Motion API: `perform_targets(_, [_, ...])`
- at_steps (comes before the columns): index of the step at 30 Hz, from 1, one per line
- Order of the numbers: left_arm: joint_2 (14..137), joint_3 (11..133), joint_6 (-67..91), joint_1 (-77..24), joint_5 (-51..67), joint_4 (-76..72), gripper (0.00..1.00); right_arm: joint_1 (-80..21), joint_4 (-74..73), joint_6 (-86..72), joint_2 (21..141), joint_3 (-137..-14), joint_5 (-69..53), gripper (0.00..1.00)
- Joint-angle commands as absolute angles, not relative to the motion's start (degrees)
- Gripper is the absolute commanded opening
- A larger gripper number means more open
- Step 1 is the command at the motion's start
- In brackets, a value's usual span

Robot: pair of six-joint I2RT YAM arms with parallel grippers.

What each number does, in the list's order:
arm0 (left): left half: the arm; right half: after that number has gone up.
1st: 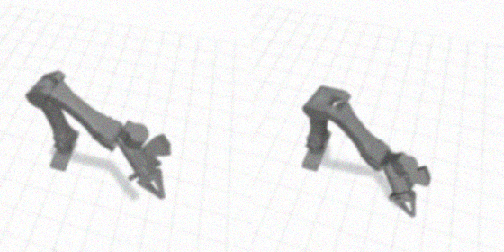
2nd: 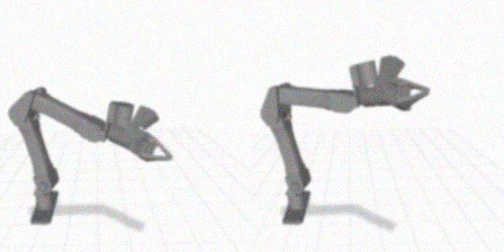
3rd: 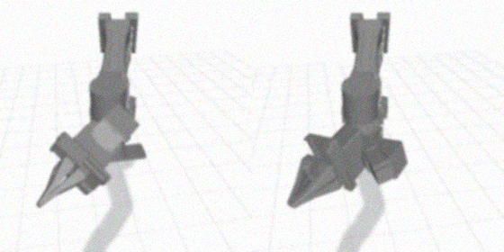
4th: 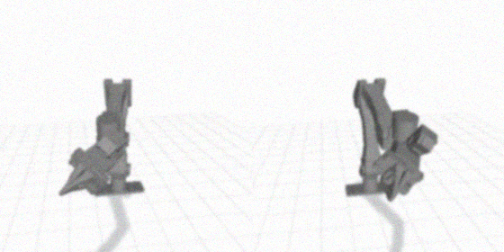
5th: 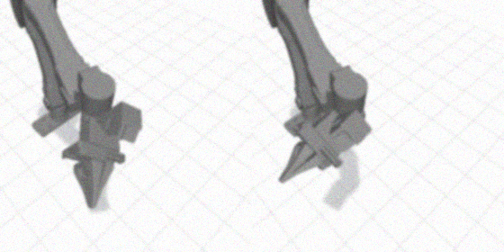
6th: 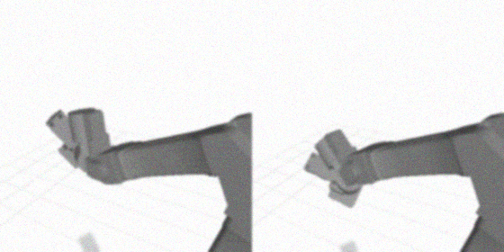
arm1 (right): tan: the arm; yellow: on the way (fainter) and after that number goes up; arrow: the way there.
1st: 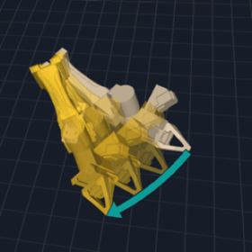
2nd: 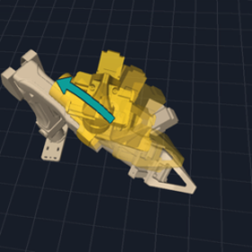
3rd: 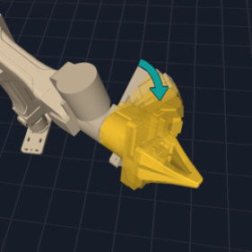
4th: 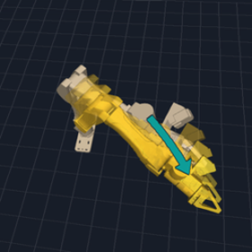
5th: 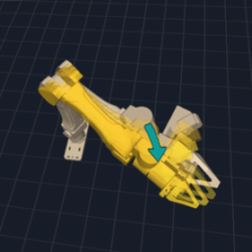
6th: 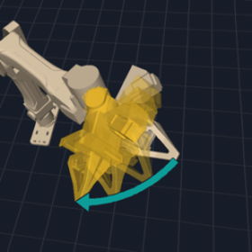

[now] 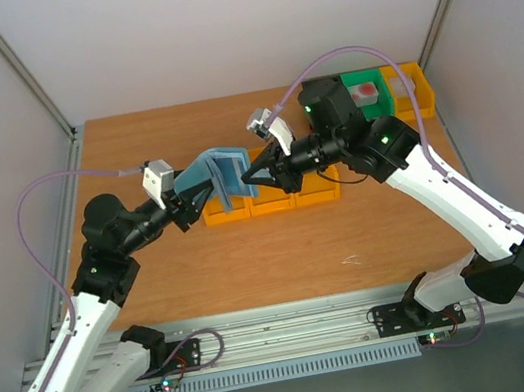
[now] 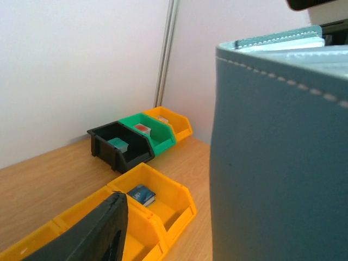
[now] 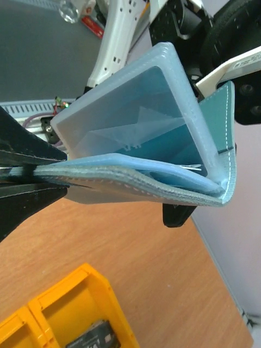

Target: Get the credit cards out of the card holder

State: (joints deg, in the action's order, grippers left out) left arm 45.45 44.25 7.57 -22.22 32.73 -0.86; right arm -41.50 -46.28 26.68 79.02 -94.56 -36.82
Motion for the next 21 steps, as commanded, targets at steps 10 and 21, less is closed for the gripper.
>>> perform_targets(10, [44.9,47.0,10.4,-22.1,35.2,-0.4,0.00,-41.2,-42.7,26.8,79.8,-93.0,-37.4,0.47])
perform_targets(21, [44.8,46.8,13.3,-22.1,30.1,1.8,0.00,-43.6,-35.9,25.1,80.2,-88.0,-35.0,0.84])
